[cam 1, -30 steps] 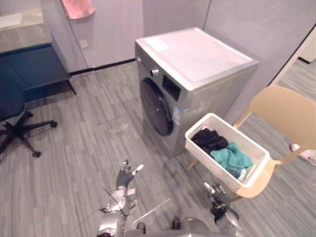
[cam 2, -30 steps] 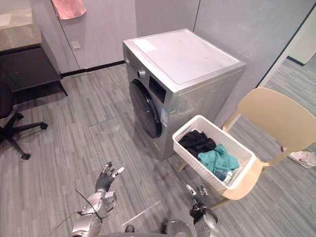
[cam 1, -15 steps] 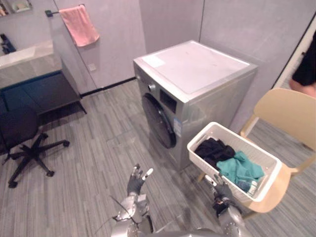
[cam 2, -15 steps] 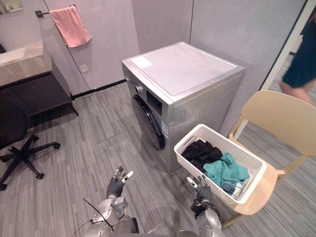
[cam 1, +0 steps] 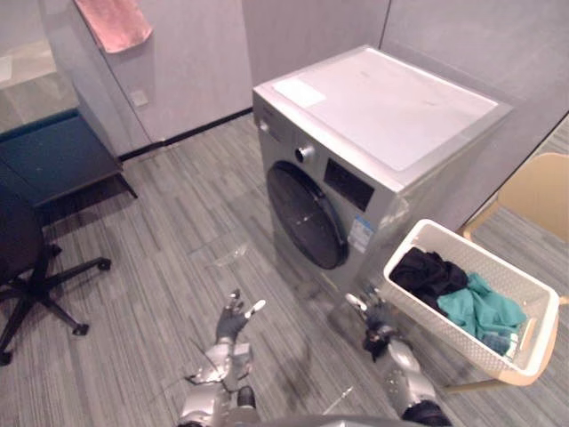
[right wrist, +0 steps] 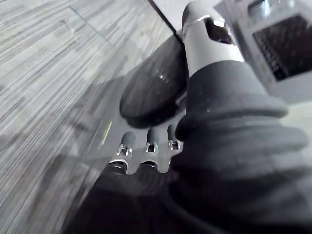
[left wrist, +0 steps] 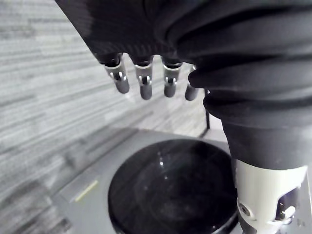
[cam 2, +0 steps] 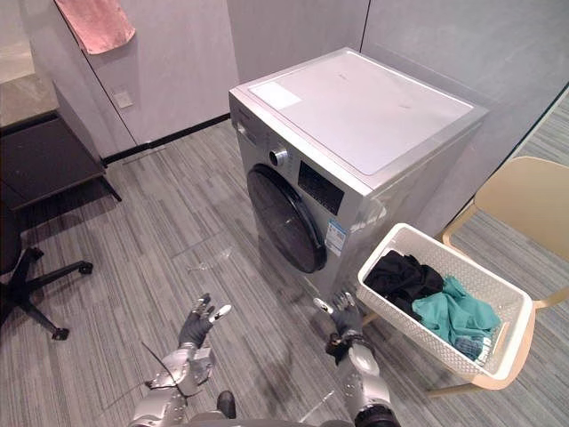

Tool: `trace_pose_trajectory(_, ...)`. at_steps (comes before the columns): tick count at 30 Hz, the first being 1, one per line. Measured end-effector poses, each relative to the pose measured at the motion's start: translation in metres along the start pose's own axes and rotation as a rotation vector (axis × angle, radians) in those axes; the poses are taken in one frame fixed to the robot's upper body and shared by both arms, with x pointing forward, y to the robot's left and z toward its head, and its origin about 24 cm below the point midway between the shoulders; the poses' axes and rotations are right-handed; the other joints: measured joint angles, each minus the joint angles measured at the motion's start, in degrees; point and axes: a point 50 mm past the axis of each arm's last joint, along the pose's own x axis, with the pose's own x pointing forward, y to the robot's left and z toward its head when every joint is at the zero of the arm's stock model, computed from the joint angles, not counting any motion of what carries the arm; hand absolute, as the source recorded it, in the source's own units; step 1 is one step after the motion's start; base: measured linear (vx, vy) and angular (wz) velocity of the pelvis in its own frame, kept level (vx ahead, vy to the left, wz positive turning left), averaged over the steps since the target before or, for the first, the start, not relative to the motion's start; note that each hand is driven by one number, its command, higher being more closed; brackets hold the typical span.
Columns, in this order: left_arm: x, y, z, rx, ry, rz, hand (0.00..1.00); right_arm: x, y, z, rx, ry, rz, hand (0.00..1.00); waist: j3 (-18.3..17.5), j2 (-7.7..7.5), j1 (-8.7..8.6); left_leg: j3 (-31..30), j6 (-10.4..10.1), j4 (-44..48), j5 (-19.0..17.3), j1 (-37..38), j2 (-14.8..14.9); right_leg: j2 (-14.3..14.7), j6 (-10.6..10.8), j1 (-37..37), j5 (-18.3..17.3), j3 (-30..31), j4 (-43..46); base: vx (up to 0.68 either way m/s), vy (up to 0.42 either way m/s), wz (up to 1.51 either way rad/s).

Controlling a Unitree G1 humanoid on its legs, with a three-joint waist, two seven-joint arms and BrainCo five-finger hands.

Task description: Pick up the laundry basket with both hands and put the clothes into the washing machine.

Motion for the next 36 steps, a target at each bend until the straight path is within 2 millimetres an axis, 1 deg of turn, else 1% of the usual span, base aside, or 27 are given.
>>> trace_pose_trajectory(1, 0.0, 0.0, 0.0, 0.001, 0.0, 0.0, 0.0, 0.005, 0.004, 0.013, -0.055, -0.044, 0.019, 0.0, -0.12, 0.47, -0.02, -0.02, 0.75, -1.52, 0.55, 0.01, -0.69, -0.47, 0.03, 0.11, 0.72, -0.14, -1.48, -0.03, 0.062, 0.03)
trace_pose_trajectory(2, 0.0, 0.0, 0.0, 0.001, 0.001, -0.001, 0.0, 0.009, 0.005, 0.021, -0.093, -0.068, 0.026, 0.0, -0.09, 0.62, 0.1, -0.09, 1.13, -2.48, 0.97, -0.02, -0.85, -0.54, 0.07, 0.03, 0.74, -0.33, -2.06, -0.05, -0.006, 0.05)
trace_pose_trajectory(3, 0.0, 0.0, -0.001, 0.002, 0.003, 0.0, 0.0, 0.011, 0.005, 0.026, -0.115, -0.081, 0.029, 0.0, -0.06, 0.74, 0.14, -0.22, 1.05, -3.31, 1.67, -0.04, -0.9, -0.54, 0.08, 0.01, 0.74, -0.86, -2.47, -0.05, -0.036, 0.09)
trace_pose_trajectory(5, 0.0, -0.001, -0.001, 0.005, 0.001, -0.003, 0.0, 0.016, 0.008, 0.045, -0.186, -0.143, 0.05, 0.0, 0.13, 1.49, 0.31, -1.56, 0.86, -6.67, 4.53, -0.91, -0.8, -0.13, 0.43, -1.28, 0.5, -3.26, -3.28, -0.11, -0.078, 0.18)
trace_pose_trajectory(6, 0.0, -0.003, -0.001, 0.01, 0.003, -0.016, 0.0, 0.019, 0.012, 0.056, -0.23, -0.179, 0.068, 0.0, 0.22, 1.63, 0.25, -1.96, 0.83, -6.78, 5.3, -2.71, -0.76, -0.18, 1.06, -2.58, 0.01, -3.94, -3.65, -0.14, -0.079, 0.1)
trace_pose_trajectory(7, 0.0, -0.005, -0.002, 0.007, 0.006, -0.02, 0.0, 0.022, 0.014, 0.061, -0.247, -0.194, 0.076, 0.0, 0.36, 1.94, 0.25, -2.09, 0.82, -6.79, 5.72, -3.68, -0.56, 0.02, 1.03, -3.29, -0.05, -4.2, -3.85, -0.19, -0.079, 0.1)
trace_pose_trajectory(8, 0.0, -0.009, -0.003, -0.006, 0.01, -0.029, 0.0, 0.024, 0.014, 0.068, -0.269, -0.211, 0.082, 0.0, 0.73, 2.93, 0.18, -2.93, 0.41, -6.9, 6.1, -5.39, 0.03, 0.74, 0.91, -4.26, -0.02, -4.51, -3.91, -0.17, -0.057, 0.17)
trace_pose_trajectory(9, -0.001, -0.013, -0.004, -0.007, 0.012, -0.046, 0.0, 0.024, 0.013, 0.069, -0.297, -0.207, 0.094, 0.0, 1.0, 3.42, 0.49, -3.87, 0.3, -7.17, 6.5, -6.7, 0.49, 1.37, 0.82, -5.17, 0.04, -5.05, -3.57, -0.21, -0.054, 0.22)
trace_pose_trajectory(10, -0.001, -0.014, -0.004, -0.003, 0.015, -0.055, 0.0, 0.024, 0.015, 0.067, -0.308, -0.202, 0.107, 0.0, 1.13, 3.56, 0.74, -4.13, 0.15, -7.17, 6.53, -7.17, 0.81, 1.71, 0.7, -5.52, 0.12, -5.25, -3.48, -0.14, -0.022, 0.16)
trace_pose_trajectory(11, -0.002, -0.015, -0.005, 0.0, 0.018, -0.063, 0.0, 0.024, 0.021, 0.064, -0.328, -0.184, 0.135, 0.0, 1.2, 3.52, 1.45, -4.65, -0.35, -7.17, 6.8, -8.27, 1.28, 2.28, 0.29, -6.39, 0.42, -5.56, -3.55, -0.14, -0.024, 0.14)
trace_pose_trajectory(13, -0.001, -0.015, -0.005, 0.003, 0.018, -0.065, 0.0, 0.027, 0.037, 0.064, -0.365, -0.173, 0.19, 0.0, 1.6, 3.37, 1.73, -5.46, -0.25, -7.16, 7.27, -10.02, 1.74, 2.9, -0.03, -7.26, 0.95, -6.35, -3.8, -0.11, -0.017, 0.15)
trace_pose_trajectory(14, -0.001, -0.014, -0.004, 0.006, 0.014, -0.066, 0.0, 0.032, 0.052, 0.071, -0.392, -0.19, 0.233, 0.0, 2.33, 3.0, 2.41, -5.93, -0.24, -7.06, 7.42, -11.04, 1.83, 3.1, -0.12, -7.99, 1.66, -6.45, -4.29, -0.09, -0.004, 0.06)
trace_pose_trajectory(15, -0.001, -0.015, -0.002, 0.006, 0.011, -0.07, 0.0, 0.034, 0.057, 0.077, -0.396, -0.204, 0.243, 0.0, 2.86, 2.95, 2.93, -5.95, -0.22, -6.98, 7.57, -11.34, 1.83, 3.15, -0.07, -8.0, 2.14, -6.46, -4.64, -0.07, 0.005, 0.04)
trace_pose_trajectory(16, 0.0, -0.017, 0.002, 0.005, -0.004, -0.076, 0.0, 0.041, 0.066, 0.092, -0.415, -0.237, 0.254, 0.0, 3.79, 2.85, 3.2, -6.02, -0.15, -6.85, 7.87, -12.21, 1.78, 3.12, 0.11, -8.46, 2.83, -6.63, -5.19, -0.05, 0.007, 0.04)
trace_pose_trajectory(17, 0.0, -0.017, 0.004, 0.003, -0.015, -0.077, 0.0, 0.045, 0.07, 0.102, -0.428, -0.259, 0.256, 0.0, 4.1, 2.76, 3.36, -6.09, -0.13, -6.84, 7.96, -12.89, 1.72, 3.09, 0.17, -8.98, 3.12, -6.72, -5.38, -0.07, 0.008, 0.13)
trace_pose_trajectory(18, 0.0, -0.017, 0.01, 0.004, -0.041, -0.084, 0.0, 0.055, 0.075, 0.13, -0.452, -0.317, 0.236, 0.0, 5.18, 3.08, 3.55, -6.44, 0.31, -6.82, 8.94, -14.38, 1.65, 3.09, 0.29, -9.62, 3.8, -7.45, -5.89, -0.06, 0.007, 0.14)
trace_pose_trajectory(19, 0.0, -0.017, 0.012, 0.005, -0.05, -0.085, 0.0, 0.058, 0.076, 0.143, -0.461, -0.343, 0.225, 0.0, 5.65, 3.11, 3.74, -6.64, 0.33, -6.82, 9.0, -14.85, 1.51, 3.0, 0.37, -9.88, 4.04, -7.63, -6.07, -0.07, 0.017, 0.15)
trace_pose_trajectory(20, 0.002, -0.018, 0.02, 0.007, -0.077, -0.093, 0.0, 0.064, 0.073, 0.175, -0.457, -0.401, 0.178, 0.0, 7.24, 3.03, 4.67, -6.69, 0.38, -6.8, 9.18, -15.11, 1.16, 2.69, 0.62, -9.88, 4.56, -7.67, -6.53, -0.04, 0.016, 0.09)
trace_pose_trajectory(21, 0.002, -0.018, 0.022, 0.008, -0.084, -0.092, 0.0, 0.066, 0.071, 0.192, -0.449, -0.431, 0.147, 0.0, 7.99, 3.14, 4.79, -6.7, 0.56, -6.8, 9.52, -15.19, 0.92, 2.47, 0.63, -9.86, 4.57, -7.76, -6.51, -0.02, 0.018, 0.07)
trace_pose_trajectory(22, 0.003, -0.017, 0.022, 0.01, -0.088, -0.092, 0.0, 0.067, 0.07, 0.204, -0.443, -0.451, 0.132, 0.0, 8.31, 3.17, 4.77, -6.7, 0.74, -6.8, 9.7, -15.38, 0.86, 2.36, 0.66, -9.96, 4.59, -7.78, -6.52, 0.0, 0.007, 0.05)
trace_pose_trajectory(23, 0.004, -0.016, 0.026, 0.012, -0.1, -0.09, 0.0, 0.067, 0.068, 0.227, -0.432, -0.494, 0.102, 0.0, 9.23, 3.22, 4.77, -6.67, 1.09, -6.79, 10.05, -15.65, 0.72, 2.21, 0.74, -10.26, 4.64, -7.77, -6.48, 0.0, 0.0, 0.0)
trace_pose_trajectory(24, 0.004, -0.015, 0.027, 0.011, -0.108, -0.088, 0.0, 0.067, 0.068, 0.238, -0.433, -0.514, 0.09, 0.0, 9.72, 3.22, 4.77, -6.55, 1.17, -6.78, 10.11, -15.83, 0.62, 2.19, 0.83, -10.58, 4.72, -7.74, -6.43, 0.01, 0.002, -0.05)
trace_pose_trajectory(25, 0.005, -0.016, 0.03, 0.009, -0.119, -0.09, 0.0, 0.065, 0.066, 0.262, -0.431, -0.554, 0.063, 0.0, 10.4, 3.56, 4.74, -6.46, 1.63, -6.77, 10.61, -16.51, 0.6, 2.17, 0.92, -11.32, 4.99, -7.67, -6.44, 0.01, -0.001, -0.07)
trace_pose_trajectory(28, 0.006, -0.019, 0.041, -0.001, -0.167, -0.104, 0.0, 0.054, 0.053, 0.324, -0.401, -0.658, -0.045, 0.0, 13.47, 4.58, 4.74, -6.08, 1.75, -6.78, 11.0, -16.76, 0.38, 1.9, 1.23, -11.88, 5.23, -7.39, -6.44, 0.01, -0.003, -0.05)
trace_pose_trajectory(29, 0.006, -0.02, 0.042, -0.004, -0.173, -0.105, 0.0, 0.052, 0.055, 0.328, -0.426, -0.662, -0.027, 0.0, 13.72, 4.74, 4.68, -6.08, 1.75, -6.78, 11.0, -16.87, 0.39, 1.9, 1.23, -12.0, 5.23, -7.39, -6.44, 0.0, 0.0, 0.0)
trace_pose_trajectory(32, 0.007, -0.024, 0.047, -0.03, -0.194, -0.112, 0.0, 0.049, 0.063, 0.341, -0.425, -0.682, -0.028, 0.0, 14.62, 5.99, 5.14, -6.08, 1.74, -6.81, 11.01, -17.47, 0.45, 1.94, 1.24, -12.6, 5.26, -7.47, -6.41, 0.0, 0.0, 0.0)
trace_pose_trajectory(36, 0.009, -0.025, 0.052, -0.034, -0.211, -0.098, 0.0, 0.043, 0.069, 0.359, -0.428, -0.717, -0.035, 0.0, 16.83, 6.22, 5.99, -5.76, 1.69, -6.86, 11.06, -17.8, 0.66, 2.08, 1.25, -13.17, 5.69, -7.13, -6.39, -0.01, -0.005, -0.04)
